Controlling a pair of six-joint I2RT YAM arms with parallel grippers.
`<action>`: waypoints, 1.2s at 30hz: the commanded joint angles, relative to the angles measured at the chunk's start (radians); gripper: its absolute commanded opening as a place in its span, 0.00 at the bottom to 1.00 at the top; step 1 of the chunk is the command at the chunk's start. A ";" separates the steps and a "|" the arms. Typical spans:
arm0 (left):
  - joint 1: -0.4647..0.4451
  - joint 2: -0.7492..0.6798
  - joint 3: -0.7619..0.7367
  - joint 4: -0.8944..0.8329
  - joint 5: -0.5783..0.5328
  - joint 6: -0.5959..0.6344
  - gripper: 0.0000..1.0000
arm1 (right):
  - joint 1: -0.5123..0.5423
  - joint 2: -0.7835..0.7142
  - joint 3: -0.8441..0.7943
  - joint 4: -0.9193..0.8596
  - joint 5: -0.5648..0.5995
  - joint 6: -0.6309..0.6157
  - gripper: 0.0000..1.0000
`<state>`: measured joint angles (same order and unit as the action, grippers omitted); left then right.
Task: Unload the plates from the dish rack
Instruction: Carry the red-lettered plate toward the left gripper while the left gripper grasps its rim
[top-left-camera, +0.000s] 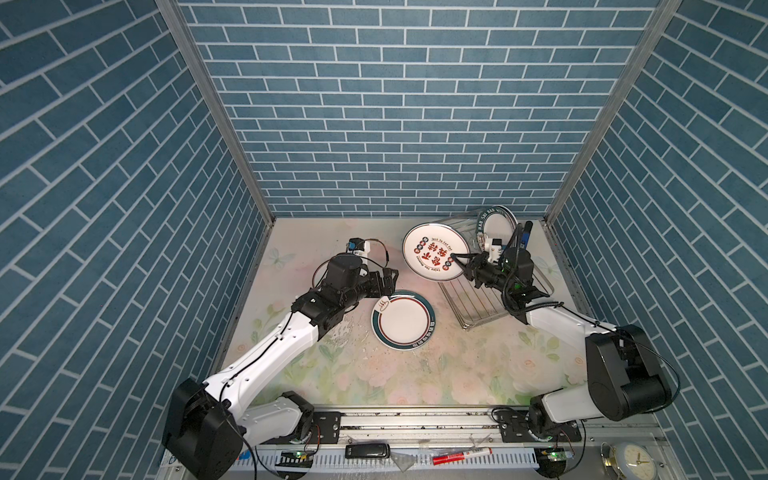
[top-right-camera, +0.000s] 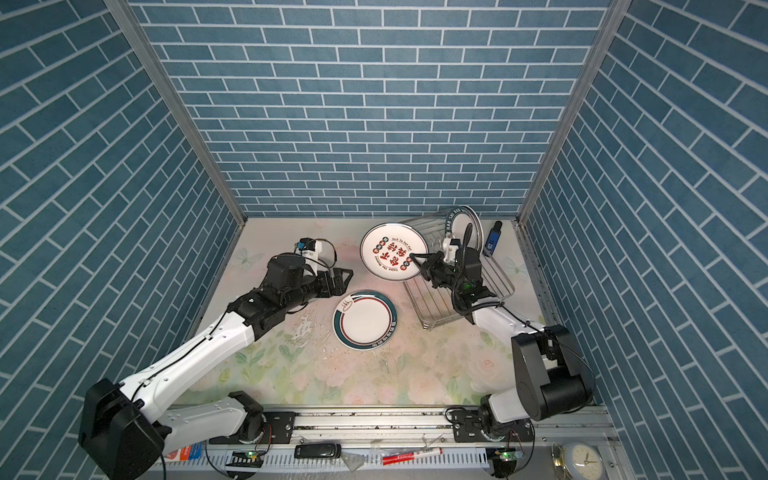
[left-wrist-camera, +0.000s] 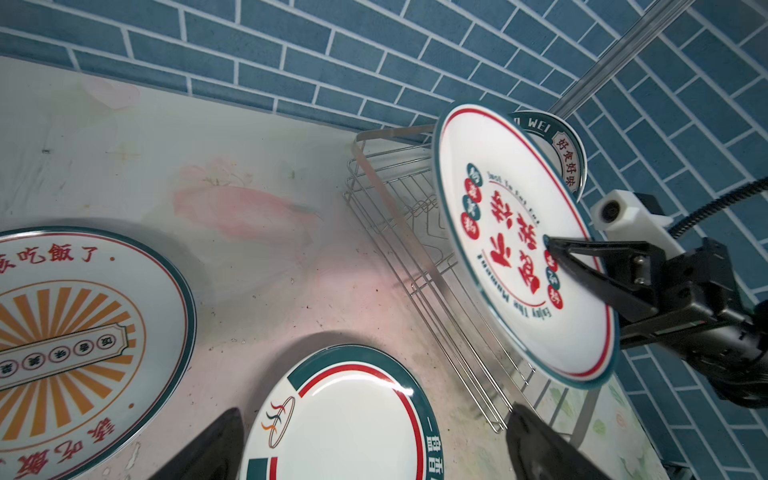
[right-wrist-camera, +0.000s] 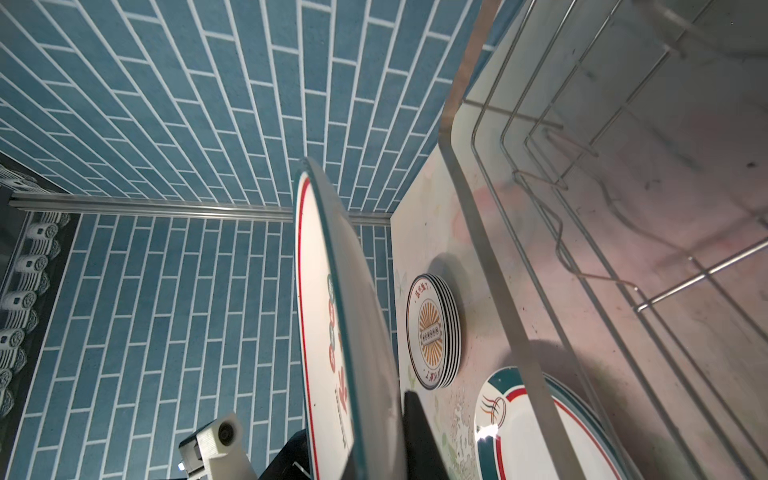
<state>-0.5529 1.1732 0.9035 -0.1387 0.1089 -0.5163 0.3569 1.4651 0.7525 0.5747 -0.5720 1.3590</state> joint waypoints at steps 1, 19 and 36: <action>0.011 -0.013 0.002 0.013 0.033 -0.005 0.99 | 0.037 0.029 0.056 0.079 -0.032 0.060 0.00; 0.093 -0.024 -0.028 0.022 0.091 -0.035 0.93 | 0.173 0.213 0.132 0.322 -0.140 0.110 0.00; 0.131 -0.015 -0.053 0.053 0.195 -0.084 0.34 | 0.224 0.172 0.213 0.047 -0.118 -0.138 0.00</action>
<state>-0.4225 1.1549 0.8627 -0.1112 0.2447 -0.5919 0.5552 1.6764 0.9100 0.6579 -0.6823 1.3136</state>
